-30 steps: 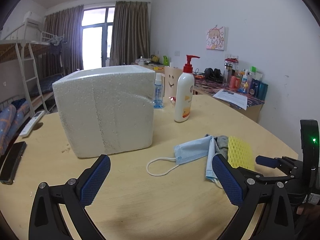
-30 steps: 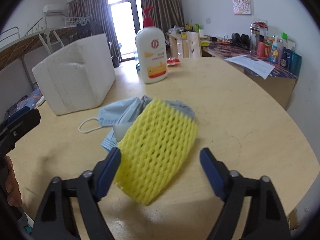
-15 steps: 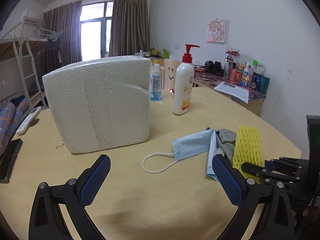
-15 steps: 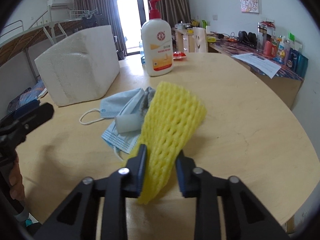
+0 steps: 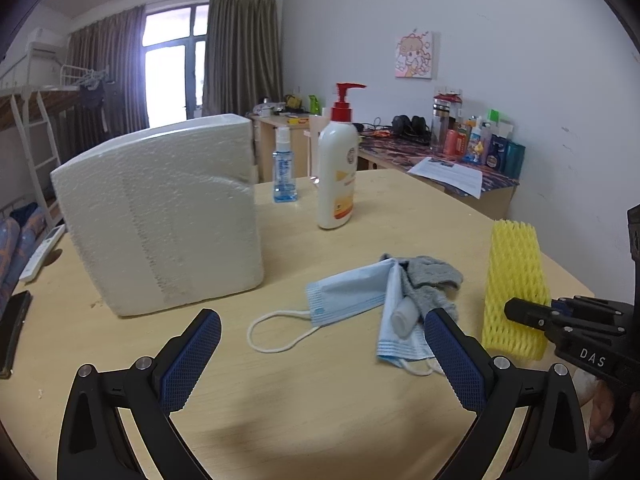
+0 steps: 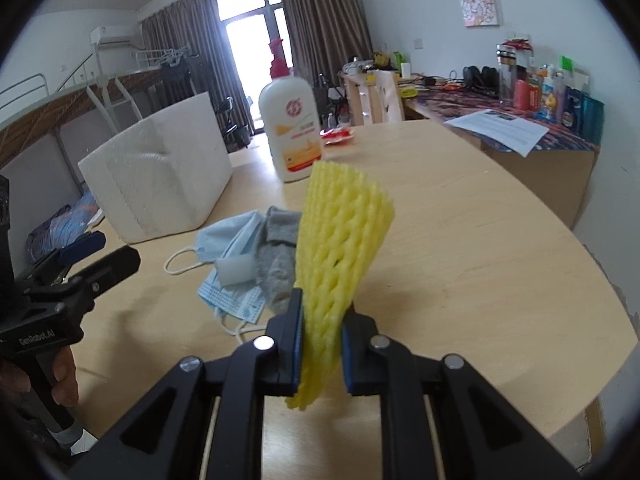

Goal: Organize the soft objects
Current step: 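Grasp the grey sock with the left gripper while the right holds the yellow sleeve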

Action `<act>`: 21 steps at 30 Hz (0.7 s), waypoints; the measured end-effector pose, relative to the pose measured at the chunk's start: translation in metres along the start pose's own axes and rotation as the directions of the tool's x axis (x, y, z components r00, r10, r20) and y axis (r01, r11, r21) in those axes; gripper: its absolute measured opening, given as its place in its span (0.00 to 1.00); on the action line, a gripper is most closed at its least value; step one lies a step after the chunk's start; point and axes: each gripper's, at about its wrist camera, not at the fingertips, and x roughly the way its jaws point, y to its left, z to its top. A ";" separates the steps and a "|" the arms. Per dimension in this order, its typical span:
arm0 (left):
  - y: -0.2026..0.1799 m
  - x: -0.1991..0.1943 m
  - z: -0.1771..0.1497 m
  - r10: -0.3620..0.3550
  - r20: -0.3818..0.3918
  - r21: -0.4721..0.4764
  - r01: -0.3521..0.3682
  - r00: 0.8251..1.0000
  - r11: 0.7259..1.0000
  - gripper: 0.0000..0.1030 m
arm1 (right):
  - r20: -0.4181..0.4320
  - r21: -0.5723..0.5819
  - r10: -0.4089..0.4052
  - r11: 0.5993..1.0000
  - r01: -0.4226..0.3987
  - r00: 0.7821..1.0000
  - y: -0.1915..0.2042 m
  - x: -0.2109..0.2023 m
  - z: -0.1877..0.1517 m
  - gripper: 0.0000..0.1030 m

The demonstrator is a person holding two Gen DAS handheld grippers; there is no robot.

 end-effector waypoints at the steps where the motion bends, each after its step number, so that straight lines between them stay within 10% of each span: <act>1: -0.002 0.001 0.000 -0.004 -0.002 0.005 0.004 1.000 1.000 0.99 | 0.002 0.004 -0.005 1.000 0.005 1.000 -0.003 -0.001 0.000 0.18; 21: -0.065 0.040 0.020 -0.094 -0.062 0.099 0.100 0.994 0.990 0.99 | 0.012 0.080 -0.038 0.996 0.037 0.999 -0.048 -0.008 -0.009 0.18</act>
